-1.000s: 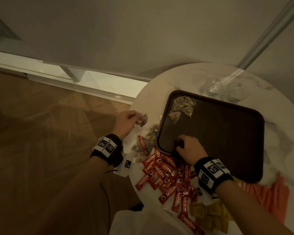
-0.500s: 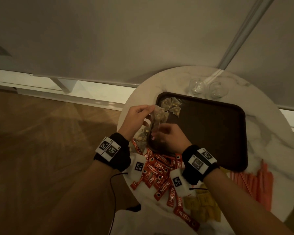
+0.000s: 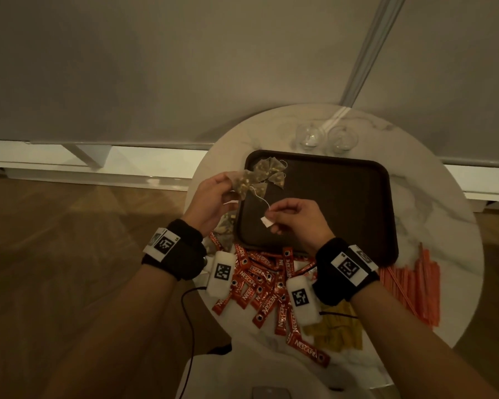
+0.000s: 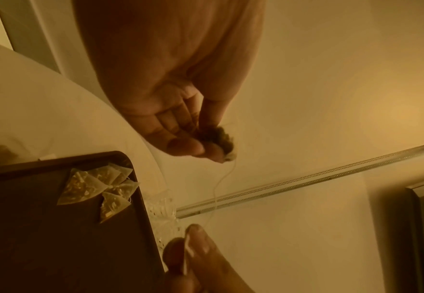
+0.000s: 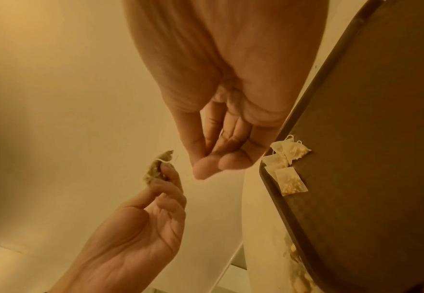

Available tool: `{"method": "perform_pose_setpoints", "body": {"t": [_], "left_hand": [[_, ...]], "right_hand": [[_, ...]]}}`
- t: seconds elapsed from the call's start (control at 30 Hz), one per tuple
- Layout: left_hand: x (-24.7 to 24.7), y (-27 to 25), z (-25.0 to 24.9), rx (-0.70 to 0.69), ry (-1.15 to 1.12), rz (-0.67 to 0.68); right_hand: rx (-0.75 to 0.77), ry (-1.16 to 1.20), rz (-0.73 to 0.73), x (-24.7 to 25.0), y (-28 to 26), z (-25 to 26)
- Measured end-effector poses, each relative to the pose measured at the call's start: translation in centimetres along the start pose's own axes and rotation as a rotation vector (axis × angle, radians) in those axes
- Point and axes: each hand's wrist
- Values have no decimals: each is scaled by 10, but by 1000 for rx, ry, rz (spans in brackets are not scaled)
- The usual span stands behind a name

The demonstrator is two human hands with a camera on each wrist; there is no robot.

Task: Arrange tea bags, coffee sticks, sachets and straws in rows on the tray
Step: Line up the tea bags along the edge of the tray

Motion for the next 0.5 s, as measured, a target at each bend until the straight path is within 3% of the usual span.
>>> {"method": "perform_pose_setpoints", "body": {"t": [0.23,0.5], "left_hand": [[-9,-3,1,30,0,70],[-16,-4,6,-121,258,80]], "right_hand": [[46,121,-72,-7,5,15],[80,98,-140,-11,11,10]]}}
Point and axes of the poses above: each hand's wrist, its own y-axis towards the middle knuckle, its own x-axis out of the back of the hand, z = x × y, and after that the axes turned 2 degrees about y, right-handed
